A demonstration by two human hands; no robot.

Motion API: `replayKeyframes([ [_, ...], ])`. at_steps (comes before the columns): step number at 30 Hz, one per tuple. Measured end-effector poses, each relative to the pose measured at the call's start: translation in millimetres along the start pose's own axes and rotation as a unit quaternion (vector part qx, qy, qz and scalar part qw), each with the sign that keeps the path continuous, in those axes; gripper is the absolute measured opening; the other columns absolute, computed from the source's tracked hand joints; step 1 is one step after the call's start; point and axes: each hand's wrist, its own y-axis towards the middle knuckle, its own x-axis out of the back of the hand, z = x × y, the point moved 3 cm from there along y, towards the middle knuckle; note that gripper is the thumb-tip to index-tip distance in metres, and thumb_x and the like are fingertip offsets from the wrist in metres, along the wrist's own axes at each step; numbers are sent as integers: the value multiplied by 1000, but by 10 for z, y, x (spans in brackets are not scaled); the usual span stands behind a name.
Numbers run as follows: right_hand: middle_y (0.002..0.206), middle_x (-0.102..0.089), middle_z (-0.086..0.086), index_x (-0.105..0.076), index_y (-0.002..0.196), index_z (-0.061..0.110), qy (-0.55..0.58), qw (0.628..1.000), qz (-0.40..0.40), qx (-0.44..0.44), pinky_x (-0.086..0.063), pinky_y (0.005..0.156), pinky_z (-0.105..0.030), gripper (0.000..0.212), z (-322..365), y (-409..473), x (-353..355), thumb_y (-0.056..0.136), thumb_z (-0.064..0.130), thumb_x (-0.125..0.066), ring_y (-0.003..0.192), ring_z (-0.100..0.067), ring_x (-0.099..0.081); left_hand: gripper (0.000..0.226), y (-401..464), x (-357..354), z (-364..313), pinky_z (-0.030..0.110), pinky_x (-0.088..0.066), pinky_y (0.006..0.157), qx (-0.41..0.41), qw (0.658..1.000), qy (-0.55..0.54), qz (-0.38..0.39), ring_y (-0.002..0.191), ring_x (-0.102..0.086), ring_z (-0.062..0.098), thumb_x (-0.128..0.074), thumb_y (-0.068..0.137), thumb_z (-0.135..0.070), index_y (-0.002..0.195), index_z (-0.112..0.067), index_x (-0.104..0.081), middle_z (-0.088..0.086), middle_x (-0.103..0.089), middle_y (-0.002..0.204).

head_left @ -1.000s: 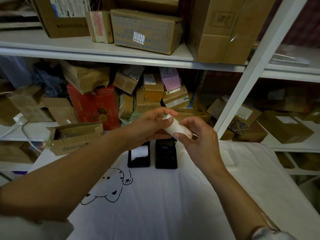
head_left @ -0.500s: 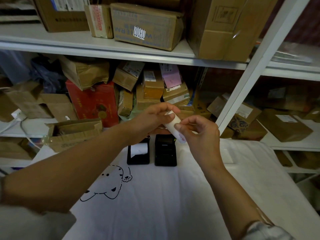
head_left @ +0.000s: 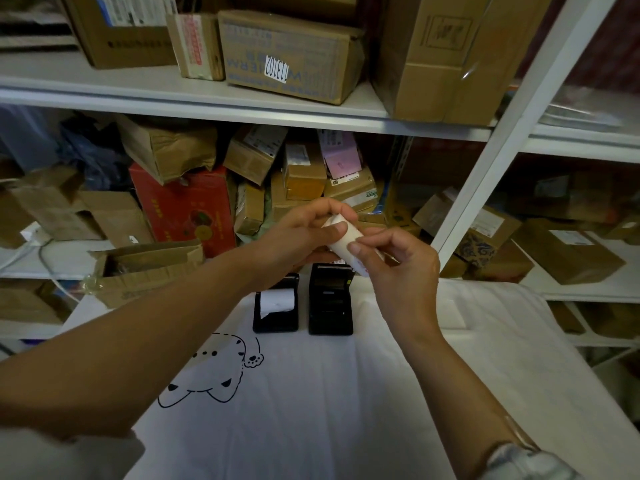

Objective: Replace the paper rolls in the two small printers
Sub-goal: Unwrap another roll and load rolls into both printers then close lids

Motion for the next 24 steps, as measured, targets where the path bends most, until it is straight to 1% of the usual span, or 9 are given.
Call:
replayKeyframes([
  [2,94,-70,12,-69,83,25,6,1000,3,-1,-53,77,-16,10,-11,14,13,79,17,-74,94,-5,-65,16,2,3,-13,30,-55,89,3,1000,12,3,107,-62,22,-46,97,-10,108,-16,-55,11,-61,121],
  [6,93,-67,11,-68,87,22,-44,998,45,18,-49,69,-7,5,-23,54,41,83,19,-69,91,-3,-62,14,-26,19,-13,26,-55,83,9,1000,15,14,106,-63,21,-47,96,-13,107,-17,-56,12,-60,122],
  [8,95,-65,10,-65,90,23,-97,993,42,51,-49,71,-11,5,-31,30,44,86,22,-67,89,-5,-61,14,-28,17,-5,27,-56,83,13,1000,14,8,106,-62,21,-47,97,-13,107,-18,-56,11,-60,120],
  [10,99,-65,5,-64,97,20,-149,984,28,91,-53,71,-20,10,-37,-17,51,88,24,-63,88,-9,-60,15,-24,6,-6,27,-56,83,19,1000,11,1,105,-62,21,-46,97,-14,108,-18,-56,8,-61,118],
  [12,102,-66,1,-62,103,17,-162,979,31,117,-55,72,-24,15,-38,-41,65,89,24,-61,89,-11,-61,16,-26,2,-13,25,-56,79,24,1000,2,-5,103,-63,20,-46,97,-14,110,-17,-55,8,-61,116],
  [14,110,-66,6,-61,113,19,-118,986,56,105,-56,77,-21,24,-14,-31,87,89,22,-63,96,-7,-62,17,-37,9,-20,22,-56,74,25,1000,-8,-11,99,-64,19,-45,97,-12,111,-15,-54,6,-61,110],
  [16,117,-64,11,-60,124,20,-83,989,79,89,-52,83,-11,37,4,-5,104,87,20,-65,103,-1,-61,16,-50,21,-20,22,-56,72,26,999,-17,-14,99,-63,20,-45,98,-12,110,-14,-54,6,-59,109],
  [19,114,-68,5,-68,115,16,-70,993,62,75,-49,79,-5,31,19,-1,115,84,16,-68,101,-4,-64,16,-59,24,-31,23,-56,74,23,999,-17,-19,103,-62,22,-45,97,-12,106,-18,-57,7,-58,114],
  [24,98,-70,9,-73,98,16,27,999,23,8,-52,74,-9,18,2,-9,90,81,11,-71,94,0,-64,16,-63,11,-29,24,-56,76,16,1000,-20,-18,106,-62,24,-46,97,-12,102,-22,-58,11,-57,121],
])
